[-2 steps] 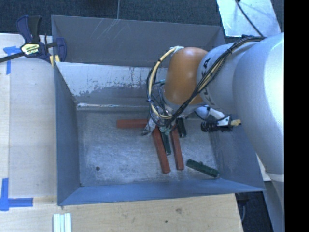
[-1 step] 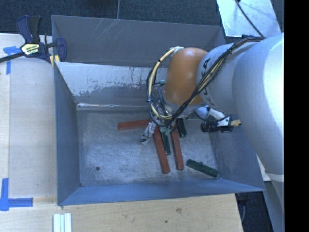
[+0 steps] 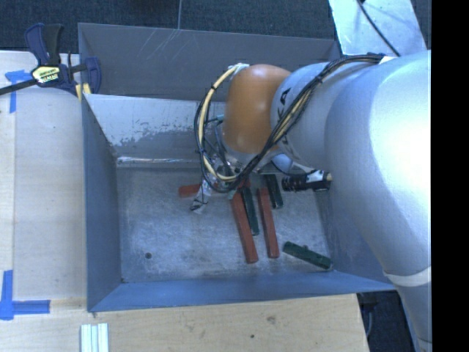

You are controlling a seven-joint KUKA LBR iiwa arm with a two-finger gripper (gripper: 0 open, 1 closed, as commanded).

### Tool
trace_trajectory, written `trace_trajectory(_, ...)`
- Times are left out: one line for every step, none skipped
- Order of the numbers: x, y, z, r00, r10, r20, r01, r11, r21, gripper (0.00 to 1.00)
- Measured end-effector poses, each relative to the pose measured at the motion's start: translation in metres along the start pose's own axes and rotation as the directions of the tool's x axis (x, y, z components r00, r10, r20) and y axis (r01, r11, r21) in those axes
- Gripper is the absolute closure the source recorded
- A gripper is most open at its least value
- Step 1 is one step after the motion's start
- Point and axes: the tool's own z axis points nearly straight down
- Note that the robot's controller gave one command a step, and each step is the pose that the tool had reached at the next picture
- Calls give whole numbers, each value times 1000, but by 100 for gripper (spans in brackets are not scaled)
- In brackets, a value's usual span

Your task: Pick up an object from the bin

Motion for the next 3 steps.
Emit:
trace_trajectory(-2,-2,-2,1000,4,4,-4,1000,0,100)
trace_trajectory(-8,-10,-98,1000,-2,5,2,1000,-1,100)
trace_trajectory(19,-1,-152,1000,-24,3,24,1000,-1,100)
